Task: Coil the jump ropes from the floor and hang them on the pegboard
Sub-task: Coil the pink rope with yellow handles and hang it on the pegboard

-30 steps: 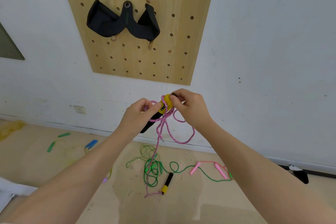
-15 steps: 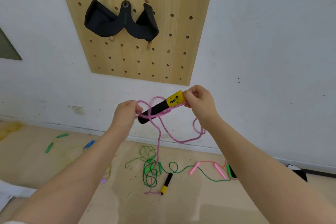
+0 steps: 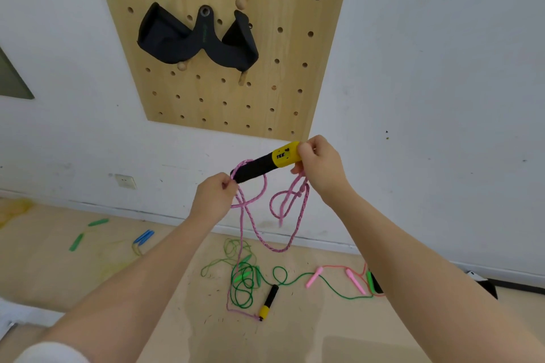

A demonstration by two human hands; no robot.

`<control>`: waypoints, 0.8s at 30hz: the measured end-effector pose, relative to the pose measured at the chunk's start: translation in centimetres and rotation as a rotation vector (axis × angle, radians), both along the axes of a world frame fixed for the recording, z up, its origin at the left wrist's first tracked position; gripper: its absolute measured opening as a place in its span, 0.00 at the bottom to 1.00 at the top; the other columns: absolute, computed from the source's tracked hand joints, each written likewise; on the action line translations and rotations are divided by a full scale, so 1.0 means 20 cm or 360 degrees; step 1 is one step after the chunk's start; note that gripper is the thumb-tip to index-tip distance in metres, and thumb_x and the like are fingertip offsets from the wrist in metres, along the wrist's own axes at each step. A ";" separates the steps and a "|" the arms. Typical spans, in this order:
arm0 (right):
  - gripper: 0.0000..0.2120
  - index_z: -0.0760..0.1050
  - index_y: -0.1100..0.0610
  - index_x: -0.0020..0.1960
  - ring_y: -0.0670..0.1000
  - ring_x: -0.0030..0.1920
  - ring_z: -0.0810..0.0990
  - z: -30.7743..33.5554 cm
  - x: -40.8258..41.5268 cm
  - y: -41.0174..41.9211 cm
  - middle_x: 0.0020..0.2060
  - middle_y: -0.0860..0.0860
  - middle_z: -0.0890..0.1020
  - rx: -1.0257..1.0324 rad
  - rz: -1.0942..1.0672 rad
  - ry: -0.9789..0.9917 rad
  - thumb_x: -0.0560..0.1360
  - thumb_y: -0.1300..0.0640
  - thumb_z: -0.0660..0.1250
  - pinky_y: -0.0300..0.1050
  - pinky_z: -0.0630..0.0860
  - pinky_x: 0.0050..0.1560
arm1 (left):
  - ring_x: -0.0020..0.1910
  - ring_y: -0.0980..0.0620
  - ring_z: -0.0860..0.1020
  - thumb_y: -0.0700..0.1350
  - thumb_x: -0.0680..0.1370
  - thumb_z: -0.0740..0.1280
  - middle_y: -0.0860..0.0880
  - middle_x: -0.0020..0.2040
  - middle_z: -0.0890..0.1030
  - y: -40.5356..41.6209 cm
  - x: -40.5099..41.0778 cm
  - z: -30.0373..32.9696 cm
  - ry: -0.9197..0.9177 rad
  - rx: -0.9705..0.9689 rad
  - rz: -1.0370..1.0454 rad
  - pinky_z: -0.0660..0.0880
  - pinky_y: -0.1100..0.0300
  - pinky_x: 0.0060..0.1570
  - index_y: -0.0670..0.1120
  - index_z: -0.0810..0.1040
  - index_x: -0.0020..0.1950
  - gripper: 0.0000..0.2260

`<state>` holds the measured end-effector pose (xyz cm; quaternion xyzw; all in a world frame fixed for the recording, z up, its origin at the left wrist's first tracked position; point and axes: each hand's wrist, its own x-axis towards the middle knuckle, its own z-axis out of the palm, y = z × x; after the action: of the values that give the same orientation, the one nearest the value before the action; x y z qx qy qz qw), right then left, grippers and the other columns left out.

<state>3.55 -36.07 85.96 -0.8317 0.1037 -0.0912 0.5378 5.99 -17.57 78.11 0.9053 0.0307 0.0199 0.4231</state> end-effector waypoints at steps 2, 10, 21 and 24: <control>0.06 0.66 0.56 0.42 0.55 0.35 0.78 0.00 0.01 -0.03 0.30 0.54 0.78 0.0177 -0.0194 -0.0049 0.76 0.58 0.54 0.47 0.71 0.35 | 0.46 0.43 0.75 0.38 0.79 0.56 0.43 0.46 0.77 0.05 0.06 -0.04 0.0237 0.0006 0.0121 0.70 0.56 0.40 0.40 0.73 0.51 0.07; 0.05 0.69 0.56 0.43 0.48 0.28 0.65 0.06 0.03 -0.04 0.30 0.50 0.70 0.0265 0.0215 -0.0013 0.78 0.56 0.60 0.41 0.63 0.29 | 0.70 0.55 0.63 0.49 0.81 0.56 0.53 0.70 0.65 -0.04 0.04 0.25 -0.0098 -0.0523 -0.0359 0.58 0.62 0.67 0.47 0.59 0.74 0.22; 0.09 0.73 0.54 0.37 0.49 0.28 0.66 0.21 0.05 -0.24 0.25 0.46 0.68 0.0042 0.0644 -0.0030 0.72 0.59 0.71 0.44 0.62 0.34 | 0.24 0.53 0.70 0.56 0.78 0.60 0.49 0.27 0.73 -0.13 0.04 0.62 0.0108 -0.1264 -0.0216 0.71 0.57 0.36 0.47 0.71 0.35 0.17; 0.10 0.74 0.54 0.36 0.49 0.27 0.61 0.20 0.06 -0.31 0.24 0.47 0.65 0.0206 0.0372 -0.0025 0.75 0.57 0.67 0.44 0.58 0.31 | 0.29 0.51 0.75 0.41 0.78 0.60 0.47 0.31 0.76 -0.04 0.09 0.54 0.0317 -0.1608 -0.0130 0.77 0.59 0.33 0.43 0.74 0.36 0.11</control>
<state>4.70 -42.34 89.99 -0.8010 0.0073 -0.0275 0.5980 7.73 -18.36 88.88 0.5859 0.0413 -0.1003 0.8031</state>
